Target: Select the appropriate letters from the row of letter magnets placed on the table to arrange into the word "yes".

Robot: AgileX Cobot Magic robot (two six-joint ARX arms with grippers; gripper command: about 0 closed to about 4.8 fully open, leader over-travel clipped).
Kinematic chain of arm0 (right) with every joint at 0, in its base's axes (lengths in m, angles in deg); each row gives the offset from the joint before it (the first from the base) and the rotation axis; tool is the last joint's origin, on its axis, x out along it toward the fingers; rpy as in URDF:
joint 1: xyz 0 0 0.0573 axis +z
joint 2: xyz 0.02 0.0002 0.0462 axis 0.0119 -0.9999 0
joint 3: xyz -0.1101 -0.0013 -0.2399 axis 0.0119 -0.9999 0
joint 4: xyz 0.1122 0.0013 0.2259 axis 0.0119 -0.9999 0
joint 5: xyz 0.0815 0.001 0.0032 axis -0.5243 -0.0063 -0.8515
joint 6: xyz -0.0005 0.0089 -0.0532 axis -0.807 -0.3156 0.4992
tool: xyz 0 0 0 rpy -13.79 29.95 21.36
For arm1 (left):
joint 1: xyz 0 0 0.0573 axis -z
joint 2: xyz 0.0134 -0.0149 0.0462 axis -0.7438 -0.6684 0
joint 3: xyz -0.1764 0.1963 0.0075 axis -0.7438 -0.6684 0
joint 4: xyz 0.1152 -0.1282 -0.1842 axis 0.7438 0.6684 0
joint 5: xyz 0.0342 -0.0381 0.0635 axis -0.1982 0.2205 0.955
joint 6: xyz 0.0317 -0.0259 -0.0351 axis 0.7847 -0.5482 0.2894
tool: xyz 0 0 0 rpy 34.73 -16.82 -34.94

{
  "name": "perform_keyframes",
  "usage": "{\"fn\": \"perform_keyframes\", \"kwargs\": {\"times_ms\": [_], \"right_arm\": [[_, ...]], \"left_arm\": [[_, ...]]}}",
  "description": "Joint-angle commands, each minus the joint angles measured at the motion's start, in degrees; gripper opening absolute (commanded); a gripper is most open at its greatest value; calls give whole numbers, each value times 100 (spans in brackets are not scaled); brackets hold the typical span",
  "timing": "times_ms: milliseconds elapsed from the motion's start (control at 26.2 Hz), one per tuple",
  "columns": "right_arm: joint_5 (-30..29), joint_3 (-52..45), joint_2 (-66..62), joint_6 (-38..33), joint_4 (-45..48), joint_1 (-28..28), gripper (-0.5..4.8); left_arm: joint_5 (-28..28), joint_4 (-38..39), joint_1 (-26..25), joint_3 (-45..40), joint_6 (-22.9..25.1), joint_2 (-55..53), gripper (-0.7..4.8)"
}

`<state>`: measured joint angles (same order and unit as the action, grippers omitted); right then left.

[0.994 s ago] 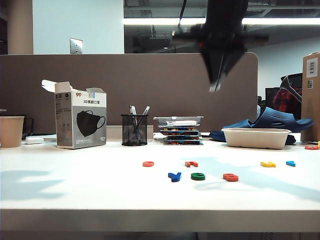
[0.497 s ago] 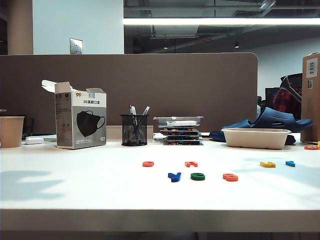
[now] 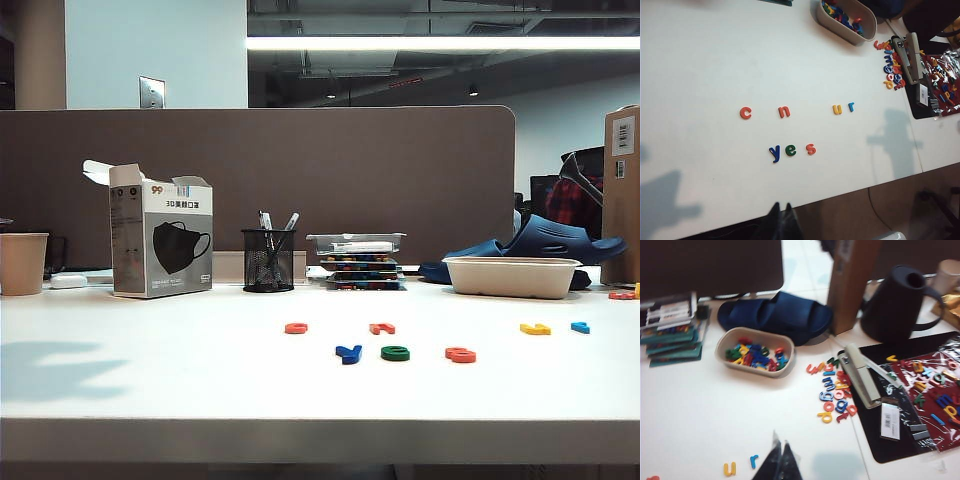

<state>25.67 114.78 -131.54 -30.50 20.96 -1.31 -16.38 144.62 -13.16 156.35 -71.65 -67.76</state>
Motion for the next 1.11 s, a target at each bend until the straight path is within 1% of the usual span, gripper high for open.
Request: {"fn": "perform_keyframes", "kwargs": {"times_ms": [38, 115, 153, 268, 420, 459, 535, 573, 726, 841, 879, 1108], "right_arm": [[-479, 7, 243, 57, 4, -448, -1], [-675, -96, 435, 55, 4, -560, -1], [-675, -175, 511, 57, 33, -557, -1], [-680, -752, 955, 52, 107, -516, -1], [-925, -1399, 1412, 24, 343, -511, -1], [-951, -1698, 1637, 13, 404, -496, -1], [-951, -2004, 1843, 9, 494, -428, -1], [-951, -2409, 2142, 9, 640, -330, -1], [-966, -3187, 2782, 9, 970, -232, -1], [-1224, -3753, 3268, 4, 1290, -229, -1], [-1362, -4144, 3552, 7, 1523, -229, -1], [-1550, -5414, 4271, 4, 2402, -232, -1]], "left_arm": [[15, -39, 4, 20, 22, 11, -5], [15, -42, 4, 20, 22, 11, -5], [15, -42, 4, 20, 22, 11, -5], [15, -39, 4, 20, 22, 11, -5], [13, -46, 4, 17, 20, 11, -5], [15, -50, 4, 17, 20, 11, -5], [13, -61, 4, 20, 17, 11, -5], [15, -92, 4, 20, 4, 11, -5], [15, -125, 4, 20, 4, 11, -5], [17, -127, 4, 17, 4, 11, -5], [17, -142, 2, 17, 4, 11, -5], [13, -323, 4, 20, 4, 11, -5]]}}
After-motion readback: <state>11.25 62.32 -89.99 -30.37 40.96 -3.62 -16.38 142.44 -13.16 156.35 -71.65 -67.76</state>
